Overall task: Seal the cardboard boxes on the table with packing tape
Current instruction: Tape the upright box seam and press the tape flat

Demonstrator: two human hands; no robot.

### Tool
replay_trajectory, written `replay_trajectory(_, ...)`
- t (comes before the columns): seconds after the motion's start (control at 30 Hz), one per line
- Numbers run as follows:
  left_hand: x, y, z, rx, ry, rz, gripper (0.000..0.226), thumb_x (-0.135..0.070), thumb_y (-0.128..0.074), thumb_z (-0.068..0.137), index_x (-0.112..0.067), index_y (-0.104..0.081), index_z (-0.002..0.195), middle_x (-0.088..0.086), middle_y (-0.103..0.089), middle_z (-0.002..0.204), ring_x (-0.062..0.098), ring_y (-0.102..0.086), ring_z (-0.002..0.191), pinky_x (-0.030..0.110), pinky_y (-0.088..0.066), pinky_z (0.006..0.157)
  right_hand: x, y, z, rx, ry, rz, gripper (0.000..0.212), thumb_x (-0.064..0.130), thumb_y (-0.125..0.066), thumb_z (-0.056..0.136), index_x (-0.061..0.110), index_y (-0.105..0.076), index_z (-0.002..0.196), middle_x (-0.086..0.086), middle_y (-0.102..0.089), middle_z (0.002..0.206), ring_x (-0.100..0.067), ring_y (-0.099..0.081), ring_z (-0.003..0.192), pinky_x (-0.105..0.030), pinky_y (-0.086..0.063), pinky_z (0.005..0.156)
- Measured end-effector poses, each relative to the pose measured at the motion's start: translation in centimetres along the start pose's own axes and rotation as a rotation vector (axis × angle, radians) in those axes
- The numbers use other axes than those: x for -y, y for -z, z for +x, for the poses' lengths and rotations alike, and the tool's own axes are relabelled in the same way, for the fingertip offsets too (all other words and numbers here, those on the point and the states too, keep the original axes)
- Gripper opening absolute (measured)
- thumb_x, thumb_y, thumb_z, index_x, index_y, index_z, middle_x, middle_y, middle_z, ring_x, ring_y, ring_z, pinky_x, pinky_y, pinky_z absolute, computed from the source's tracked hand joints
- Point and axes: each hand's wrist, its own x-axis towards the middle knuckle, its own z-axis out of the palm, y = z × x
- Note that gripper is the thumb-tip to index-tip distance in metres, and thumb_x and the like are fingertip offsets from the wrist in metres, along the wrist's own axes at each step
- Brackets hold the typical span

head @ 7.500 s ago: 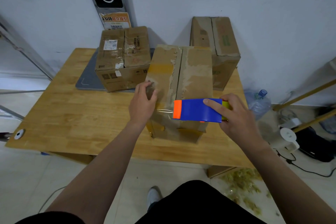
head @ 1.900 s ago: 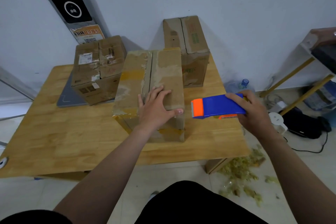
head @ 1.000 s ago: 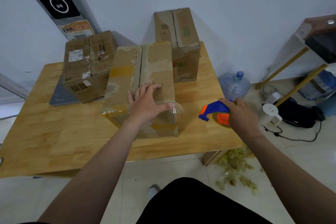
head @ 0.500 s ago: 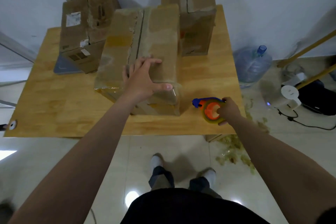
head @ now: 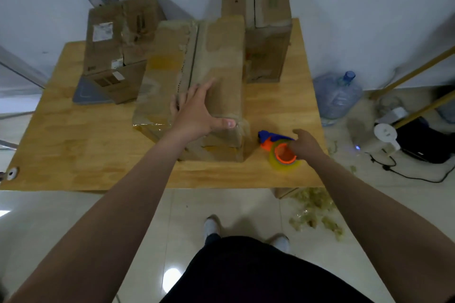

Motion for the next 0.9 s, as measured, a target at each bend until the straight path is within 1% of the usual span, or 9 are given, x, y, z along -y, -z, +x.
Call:
replay_trajectory(0.07,0.3,0.5,0.0,0.024,-0.009,-0.055,0.115,-0.066,-0.085,0.064,-0.048,-0.02,0.157,-0.008,-0.018,0.167,0.021,-0.007,0.156,0.051,0.009,0.125,1.9,1.2,-1.5,-0.079,0.098,0.002,0.057,0.011,-0.054,0.097,0.008,-0.041,0.152,-0.02,-0.062,0.125,-0.036,-0.064,0.109,-0.037,-0.049,0.087)
replay_trajectory(0.2,1.9,1.3,0.0,0.065,-0.059,-0.264,0.085,-0.047,-0.084,0.078,-0.054,-0.037,0.148,-0.016,-0.038,0.158,0.021,-0.022,0.152,0.054,-0.007,0.126,6.9,1.9,-5.1,-0.203,0.338,0.005,0.051,0.009,-0.053,0.095,0.013,-0.049,0.146,-0.012,-0.048,0.149,-0.029,-0.049,0.133,-0.029,-0.037,0.103)
replay_trajectory(0.33,3.8,3.2,-1.2,-0.12,-0.119,-0.616,0.043,-0.02,-0.072,0.094,-0.042,-0.062,0.129,-0.019,-0.047,0.151,0.003,-0.038,0.141,0.031,-0.034,0.117,11.6,1.1,-8.7,-0.299,0.565,-0.039,0.047,0.007,-0.055,0.094,0.013,-0.056,0.14,-0.009,-0.054,0.144,-0.025,-0.048,0.134,-0.027,-0.034,0.109)
replay_trajectory(0.43,6.9,5.2,-3.1,-0.294,-0.167,-0.519,0.039,-0.006,-0.061,0.096,-0.037,-0.072,0.118,-0.021,-0.059,0.137,-0.002,-0.053,0.125,0.03,-0.044,0.112,13.9,0.0,-10.9,-0.342,0.694,-0.121,0.043,0.007,-0.055,0.094,0.013,-0.06,0.137,-0.006,-0.057,0.141,-0.024,-0.048,0.133,-0.028,-0.033,0.111)
replay_trajectory(0.53,10.2,6.7,-5.4,-0.303,-0.228,-0.18,0.042,-0.007,-0.054,0.098,-0.034,-0.071,0.125,-0.015,-0.07,0.121,0.012,-0.067,0.075,0.032,-0.059,0.075,15.3,-1.6,-12.8,-0.335,0.78,-0.227,0.04,0.011,-0.054,0.099,0.015,-0.061,0.138,-0.004,-0.058,0.142,-0.024,-0.046,0.135,-0.032,-0.035,0.113)
replay_trajectory(0.6,11.8,6.9,-6.0,-0.233,-0.295,-0.012,0.045,-0.007,-0.053,0.098,-0.031,-0.067,0.133,-0.006,-0.067,0.135,0.018,-0.072,0.102,0.038,-0.058,0.091,16.3,-2.9,-13.9,-0.308,0.825,-0.237,0.04,0.012,-0.054,0.1,0.015,-0.06,0.139,-0.001,-0.056,0.145,-0.02,-0.046,0.137,-0.031,-0.035,0.115)
replay_trajectory(0.7,12.7,5.8,-6.0,-0.091,-0.35,0.102,0.052,-0.011,-0.051,0.102,-0.023,-0.048,0.152,-0.005,-0.042,0.159,0.011,-0.036,0.149,0.035,-0.031,0.122,17.4,-5.1,-14.9,-0.252,0.91,-0.244,0.041,0.013,-0.053,0.101,0.013,-0.058,0.142,-0.001,-0.053,0.149,-0.016,-0.045,0.14,-0.03,-0.035,0.117)
replay_trajectory(0.8,12.8,4.1,-5.9,-0.079,-0.437,0.195,0.059,-0.023,-0.049,0.107,-0.016,-0.027,0.162,-0.003,-0.022,0.169,0.013,-0.011,0.157,0.035,-0.009,0.128,18.4,-7.4,-14.9,-0.187,0.96,-0.3,0.041,0.016,-0.049,0.104,0.01,-0.054,0.144,-0.004,-0.049,0.152,-0.017,-0.04,0.145,-0.034,-0.031,0.121)
replay_trajectory(0.9,13.4,3.1,-5.7,-0.088,-0.456,0.259,0.062,-0.03,-0.045,0.109,-0.013,-0.02,0.163,0.0,-0.014,0.171,0.015,-0.004,0.158,0.037,-0.004,0.129,19.0,-9.6,-14.5,-0.15,0.948,-0.366,0.046,0.025,-0.043,0.108,0.009,-0.044,0.151,-0.005,-0.04,0.158,-0.02,-0.025,0.152,-0.032,-0.017,0.125)
